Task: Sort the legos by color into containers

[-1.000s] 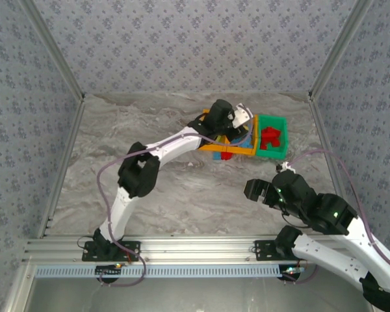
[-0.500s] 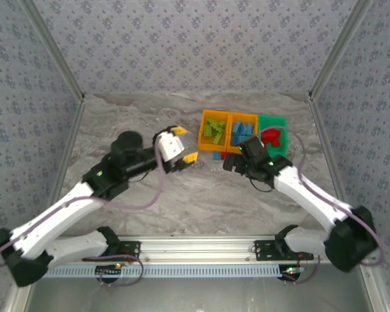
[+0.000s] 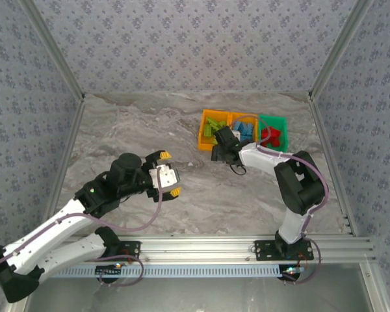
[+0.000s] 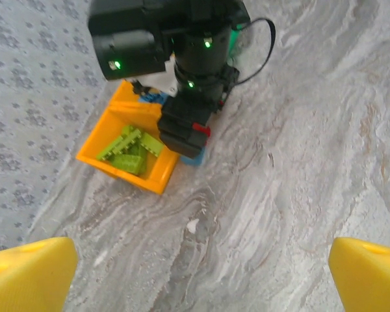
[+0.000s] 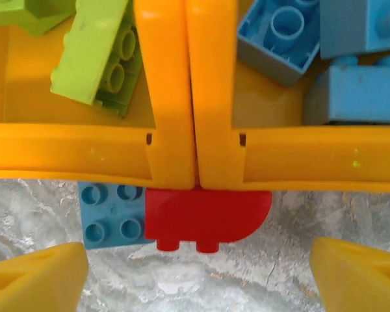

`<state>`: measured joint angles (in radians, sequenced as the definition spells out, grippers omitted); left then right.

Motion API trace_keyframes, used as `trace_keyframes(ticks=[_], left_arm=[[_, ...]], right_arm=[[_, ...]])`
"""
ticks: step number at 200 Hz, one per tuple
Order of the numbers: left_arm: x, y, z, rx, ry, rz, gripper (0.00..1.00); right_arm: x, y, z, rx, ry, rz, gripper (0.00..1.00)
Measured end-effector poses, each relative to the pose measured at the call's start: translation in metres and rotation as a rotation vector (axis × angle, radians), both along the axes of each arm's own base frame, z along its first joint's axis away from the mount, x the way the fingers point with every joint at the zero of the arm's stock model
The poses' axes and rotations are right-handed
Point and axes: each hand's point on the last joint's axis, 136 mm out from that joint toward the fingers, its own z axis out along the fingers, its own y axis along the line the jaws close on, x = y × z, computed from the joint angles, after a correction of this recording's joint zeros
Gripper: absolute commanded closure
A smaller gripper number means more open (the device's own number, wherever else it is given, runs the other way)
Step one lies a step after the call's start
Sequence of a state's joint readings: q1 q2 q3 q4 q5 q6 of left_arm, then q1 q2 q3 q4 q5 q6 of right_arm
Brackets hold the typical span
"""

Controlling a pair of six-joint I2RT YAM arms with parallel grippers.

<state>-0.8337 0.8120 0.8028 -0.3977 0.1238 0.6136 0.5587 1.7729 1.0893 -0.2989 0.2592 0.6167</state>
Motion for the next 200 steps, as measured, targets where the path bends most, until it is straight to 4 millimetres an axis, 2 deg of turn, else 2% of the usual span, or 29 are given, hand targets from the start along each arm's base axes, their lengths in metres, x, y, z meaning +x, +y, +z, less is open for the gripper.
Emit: trace_keyframes(ticks=[22,46,76,102,146,164,200], left_arm=[[0.001,0.001,-0.004,0.0,0.015,-0.001,0.01],[0.002,0.002,-0.004,-0.008,0.021,-0.004,0.01],[0.001,0.002,-0.006,-0.008,0.027,-0.009,0.01],[0.0,0.002,-0.009,-0.004,0.035,-0.014,0.01],[0.001,0.001,-0.012,0.002,0.038,-0.02,0.01],[0.001,0.001,-0.012,0.002,0.039,-0.022,0.01],[0.001,0.0,-0.014,0.005,0.044,-0.022,0.01]], right_arm=[[0.002,-0.003,-0.002,-0.014,-0.005,-0.006,0.34],[0.004,-0.004,-0.009,-0.018,0.006,-0.016,0.36],[0.008,-0.005,-0.015,-0.021,0.017,-0.028,0.5],[0.01,-0.003,-0.015,-0.017,0.015,-0.032,0.55],[0.009,-0.002,-0.015,-0.017,0.013,-0.028,0.57],[0.002,-0.002,-0.014,-0.018,0.015,-0.021,0.58],[-0.03,-0.008,-0.006,-0.03,0.037,0.008,0.58]])
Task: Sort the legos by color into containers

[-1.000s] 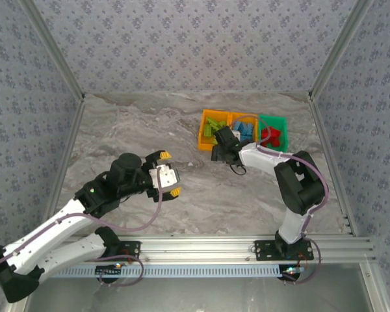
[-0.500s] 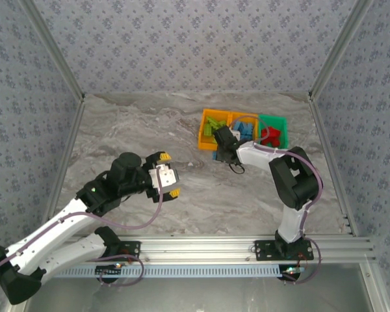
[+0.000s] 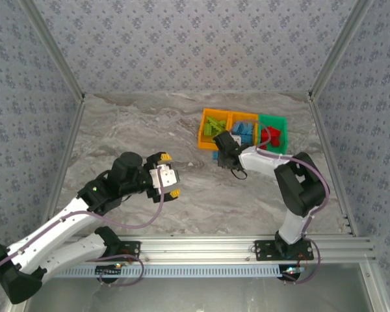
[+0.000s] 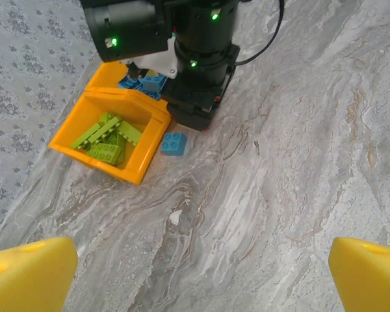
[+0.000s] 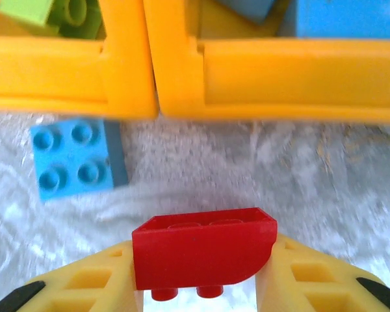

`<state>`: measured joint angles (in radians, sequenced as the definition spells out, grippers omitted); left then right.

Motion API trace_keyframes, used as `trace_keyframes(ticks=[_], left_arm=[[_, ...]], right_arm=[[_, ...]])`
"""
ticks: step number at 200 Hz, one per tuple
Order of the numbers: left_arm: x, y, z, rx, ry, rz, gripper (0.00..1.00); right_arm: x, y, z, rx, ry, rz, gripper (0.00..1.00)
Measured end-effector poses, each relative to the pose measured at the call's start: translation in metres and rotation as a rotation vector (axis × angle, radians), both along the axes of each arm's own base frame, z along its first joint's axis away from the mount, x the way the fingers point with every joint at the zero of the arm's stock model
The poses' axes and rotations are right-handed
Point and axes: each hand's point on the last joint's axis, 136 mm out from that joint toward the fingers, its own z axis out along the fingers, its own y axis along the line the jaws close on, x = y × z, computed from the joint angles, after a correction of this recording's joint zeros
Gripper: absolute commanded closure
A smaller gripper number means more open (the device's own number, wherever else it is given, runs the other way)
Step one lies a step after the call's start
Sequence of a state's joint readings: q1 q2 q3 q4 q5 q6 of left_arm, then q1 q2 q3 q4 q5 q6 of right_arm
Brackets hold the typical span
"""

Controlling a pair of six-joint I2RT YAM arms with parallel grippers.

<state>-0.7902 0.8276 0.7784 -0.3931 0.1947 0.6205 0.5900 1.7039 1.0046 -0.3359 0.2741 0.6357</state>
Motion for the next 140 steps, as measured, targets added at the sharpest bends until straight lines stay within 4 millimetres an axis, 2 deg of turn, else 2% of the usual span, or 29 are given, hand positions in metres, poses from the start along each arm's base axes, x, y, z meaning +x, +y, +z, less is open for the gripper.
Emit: trace_keyframes(ticks=[38,89,125,140], left_arm=[[0.001,0.001,0.0,-0.003,0.003,0.003,0.01],[0.001,0.001,-0.002,-0.006,0.012,-0.004,0.01],[0.0,0.001,-0.002,-0.009,0.016,-0.008,0.01],[0.001,0.001,-0.003,-0.009,0.019,-0.007,0.01]], right_arm=[[-0.006,-0.004,0.028,0.034,-0.045,-0.003,0.61],[-0.006,-0.005,0.048,0.048,-0.069,-0.004,0.6],[0.025,-0.002,0.098,0.092,-0.165,-0.013,0.58],[0.044,0.001,0.123,0.11,-0.214,-0.016,0.48]])
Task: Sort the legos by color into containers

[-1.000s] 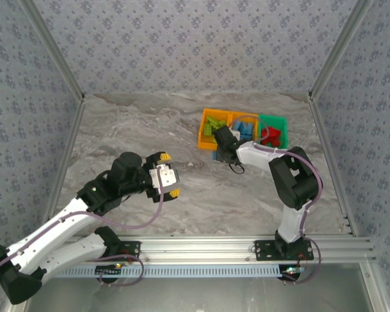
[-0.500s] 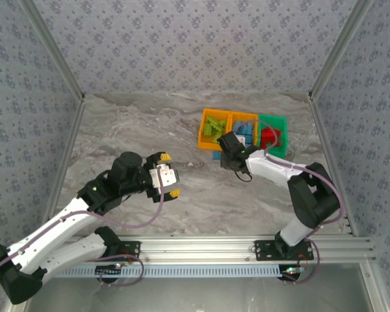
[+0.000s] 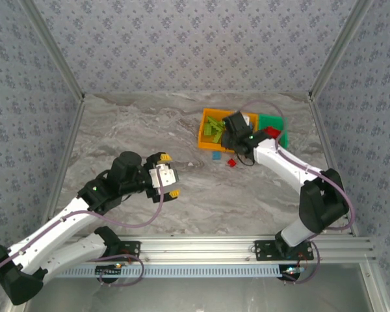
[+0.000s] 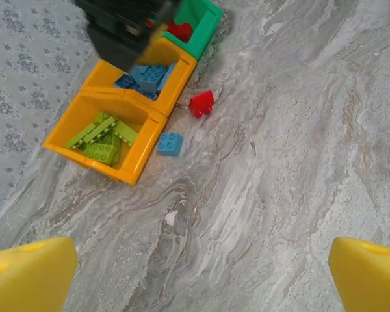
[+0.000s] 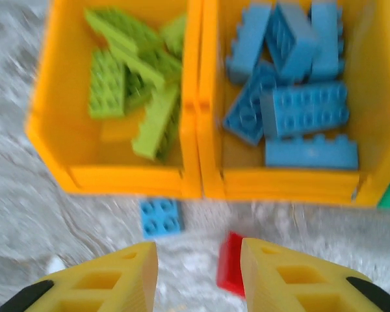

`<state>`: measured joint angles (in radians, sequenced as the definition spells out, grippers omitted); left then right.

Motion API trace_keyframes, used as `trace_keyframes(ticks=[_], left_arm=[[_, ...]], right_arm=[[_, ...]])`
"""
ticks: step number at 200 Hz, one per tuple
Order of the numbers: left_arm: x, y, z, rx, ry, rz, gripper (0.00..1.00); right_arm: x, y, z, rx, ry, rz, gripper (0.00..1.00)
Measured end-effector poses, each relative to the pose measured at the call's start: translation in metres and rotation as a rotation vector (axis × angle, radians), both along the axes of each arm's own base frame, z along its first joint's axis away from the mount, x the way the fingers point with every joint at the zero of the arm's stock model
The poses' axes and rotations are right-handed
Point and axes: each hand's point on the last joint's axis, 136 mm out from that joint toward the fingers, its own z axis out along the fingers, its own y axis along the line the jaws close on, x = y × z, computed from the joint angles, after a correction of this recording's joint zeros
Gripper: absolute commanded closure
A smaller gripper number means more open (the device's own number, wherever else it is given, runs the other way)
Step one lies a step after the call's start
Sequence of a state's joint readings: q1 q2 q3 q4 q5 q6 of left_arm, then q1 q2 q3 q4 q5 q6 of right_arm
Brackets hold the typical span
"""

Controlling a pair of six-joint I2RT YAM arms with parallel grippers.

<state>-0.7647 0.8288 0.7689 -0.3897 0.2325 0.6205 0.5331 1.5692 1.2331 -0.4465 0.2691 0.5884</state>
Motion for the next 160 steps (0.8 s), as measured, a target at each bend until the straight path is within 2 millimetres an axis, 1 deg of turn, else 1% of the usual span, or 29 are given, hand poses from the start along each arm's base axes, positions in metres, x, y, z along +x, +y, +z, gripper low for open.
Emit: trace_keyframes(ticks=[7,15,29,41,54,63,73,82,108,127,137,160], left_arm=[[0.0,0.0,-0.002,0.002,0.003,0.0,0.01],[-0.001,0.0,-0.003,0.003,0.006,-0.003,0.01],[-0.002,0.0,-0.004,0.004,0.01,-0.006,0.01],[-0.002,0.0,-0.005,0.003,0.012,-0.009,0.01],[-0.003,-0.001,-0.006,0.004,0.016,-0.013,0.01],[-0.003,-0.002,-0.007,0.005,0.02,-0.016,0.01],[-0.003,-0.002,-0.008,0.008,0.025,-0.018,0.01],[-0.002,-0.003,-0.01,0.011,0.03,-0.019,0.01],[-0.002,-0.003,-0.011,0.01,0.037,-0.022,0.01],[-0.002,-0.003,-0.011,0.011,0.037,-0.023,0.01],[-0.002,-0.003,-0.011,0.01,0.037,-0.023,0.01],[-0.002,-0.003,-0.011,0.01,0.037,-0.023,0.01]], right_arm=[[0.008,0.002,0.01,0.008,-0.023,-0.005,0.39],[0.012,0.003,0.016,0.006,-0.037,-0.008,0.32],[0.01,0.0,0.013,-0.002,-0.032,-0.027,0.22],[0.003,-0.003,-0.001,-0.007,-0.003,-0.042,0.15],[-0.011,-0.011,-0.03,-0.025,0.062,-0.044,0.04],[-0.023,-0.015,-0.05,-0.037,0.117,-0.033,0.0],[-0.034,-0.019,-0.069,-0.048,0.181,-0.031,0.0],[-0.04,-0.021,-0.082,-0.056,0.232,-0.027,0.0],[-0.047,-0.018,-0.118,-0.048,0.339,-0.052,0.0],[-0.054,-0.015,-0.143,-0.025,0.419,-0.105,0.08],[-0.055,-0.018,-0.152,-0.029,0.446,-0.149,0.12],[-0.052,-0.019,-0.151,-0.004,0.459,-0.23,0.21]])
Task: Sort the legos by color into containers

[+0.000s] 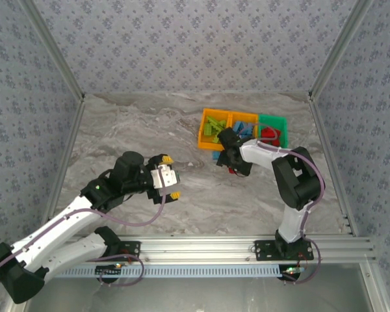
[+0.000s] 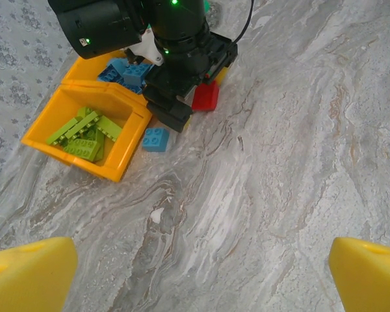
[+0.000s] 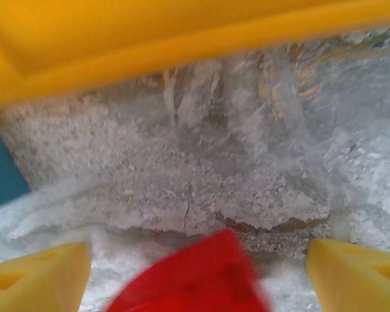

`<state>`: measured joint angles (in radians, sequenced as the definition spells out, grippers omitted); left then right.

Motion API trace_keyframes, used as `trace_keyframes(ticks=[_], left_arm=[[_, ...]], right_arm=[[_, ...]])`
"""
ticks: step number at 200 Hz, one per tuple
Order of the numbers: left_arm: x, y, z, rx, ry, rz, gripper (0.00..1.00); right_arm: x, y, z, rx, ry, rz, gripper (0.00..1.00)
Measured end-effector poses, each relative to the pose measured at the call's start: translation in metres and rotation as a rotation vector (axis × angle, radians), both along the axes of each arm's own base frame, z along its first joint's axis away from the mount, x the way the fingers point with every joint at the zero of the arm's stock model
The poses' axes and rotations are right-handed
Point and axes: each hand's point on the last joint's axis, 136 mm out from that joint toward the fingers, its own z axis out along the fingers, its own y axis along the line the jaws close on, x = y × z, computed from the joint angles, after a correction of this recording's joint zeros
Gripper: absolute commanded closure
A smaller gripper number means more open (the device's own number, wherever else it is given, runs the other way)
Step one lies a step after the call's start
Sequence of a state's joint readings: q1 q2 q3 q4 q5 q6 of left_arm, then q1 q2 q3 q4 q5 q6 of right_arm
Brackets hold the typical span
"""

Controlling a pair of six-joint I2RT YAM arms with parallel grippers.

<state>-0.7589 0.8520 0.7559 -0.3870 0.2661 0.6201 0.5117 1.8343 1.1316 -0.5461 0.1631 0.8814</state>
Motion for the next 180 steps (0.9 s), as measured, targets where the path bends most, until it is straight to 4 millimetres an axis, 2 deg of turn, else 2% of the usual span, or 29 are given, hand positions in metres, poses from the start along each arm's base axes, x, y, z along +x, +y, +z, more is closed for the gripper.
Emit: trace_keyframes(ticks=[52,95,125,138,152,166,180], left_arm=[[0.0,0.0,0.0,0.0,0.0,0.0,0.01],[0.0,0.0,-0.001,0.002,0.002,0.0,0.01],[0.0,0.0,-0.003,0.005,0.005,0.0,0.01],[0.0,0.0,-0.003,0.005,0.006,0.0,0.01],[0.0,0.0,-0.004,0.006,0.006,0.0,0.01],[0.0,0.0,-0.003,0.005,0.006,0.0,0.01],[-0.001,0.0,-0.003,0.005,0.006,-0.001,0.01]], right_arm=[[-0.003,-0.009,0.0,-0.018,-0.012,-0.091,0.38],[-0.008,-0.009,0.003,0.012,-0.04,-0.109,0.44],[-0.023,-0.01,0.01,0.032,-0.039,-0.107,0.45],[-0.028,-0.014,0.022,0.04,-0.057,-0.108,0.45],[-0.03,-0.022,0.047,0.057,-0.105,-0.119,0.45],[-0.024,-0.035,0.076,0.076,-0.175,-0.138,0.45],[-0.011,-0.058,0.104,0.078,-0.248,-0.175,0.45]])
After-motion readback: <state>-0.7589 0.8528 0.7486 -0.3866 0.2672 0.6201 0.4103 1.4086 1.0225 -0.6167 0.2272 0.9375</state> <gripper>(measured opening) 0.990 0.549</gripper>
